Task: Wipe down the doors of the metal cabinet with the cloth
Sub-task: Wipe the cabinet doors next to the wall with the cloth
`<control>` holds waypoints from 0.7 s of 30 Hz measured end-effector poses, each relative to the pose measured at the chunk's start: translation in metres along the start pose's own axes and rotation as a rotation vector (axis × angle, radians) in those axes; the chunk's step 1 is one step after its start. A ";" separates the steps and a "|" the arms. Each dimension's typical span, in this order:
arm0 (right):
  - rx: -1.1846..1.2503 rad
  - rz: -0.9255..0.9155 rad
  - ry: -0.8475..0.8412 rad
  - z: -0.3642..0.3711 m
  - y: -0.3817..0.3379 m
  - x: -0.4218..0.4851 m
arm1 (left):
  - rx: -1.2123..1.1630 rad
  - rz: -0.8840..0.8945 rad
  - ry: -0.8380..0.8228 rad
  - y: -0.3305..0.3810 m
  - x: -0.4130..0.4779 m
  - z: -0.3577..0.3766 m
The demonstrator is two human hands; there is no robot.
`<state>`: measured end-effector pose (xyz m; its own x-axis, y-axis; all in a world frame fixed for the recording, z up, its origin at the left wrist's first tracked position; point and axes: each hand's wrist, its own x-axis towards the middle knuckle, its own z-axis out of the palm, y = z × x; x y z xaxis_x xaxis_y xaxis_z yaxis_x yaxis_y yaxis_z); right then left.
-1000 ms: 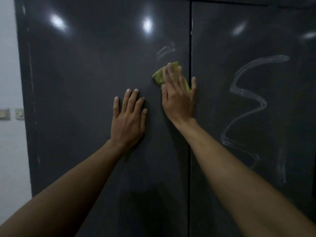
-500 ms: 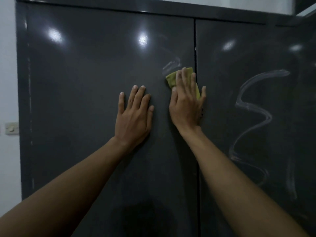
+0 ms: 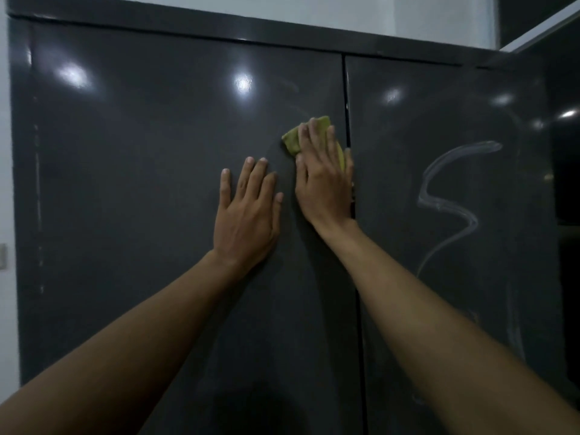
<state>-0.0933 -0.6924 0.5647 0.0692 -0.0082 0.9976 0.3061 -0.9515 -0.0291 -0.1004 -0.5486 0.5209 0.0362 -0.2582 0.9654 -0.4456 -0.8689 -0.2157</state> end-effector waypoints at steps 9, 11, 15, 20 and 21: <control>0.008 0.093 0.018 -0.010 0.013 0.014 | 0.010 0.040 0.026 -0.002 0.014 0.002; -0.008 -0.038 -0.023 -0.009 0.010 0.017 | 0.011 0.040 0.032 0.001 0.019 0.005; -0.075 -0.321 -0.110 -0.013 0.022 0.039 | 0.000 0.017 0.069 0.009 0.031 0.012; -0.056 -0.181 -0.038 -0.008 0.020 0.058 | 0.023 -0.008 0.104 0.017 0.042 0.017; -0.039 -0.199 -0.046 -0.007 0.017 0.062 | 0.017 -0.012 0.104 0.018 0.045 0.018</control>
<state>-0.0904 -0.7110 0.6264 0.0545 0.1942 0.9795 0.2815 -0.9441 0.1715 -0.0910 -0.5833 0.5581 -0.0520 -0.2029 0.9778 -0.4303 -0.8791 -0.2053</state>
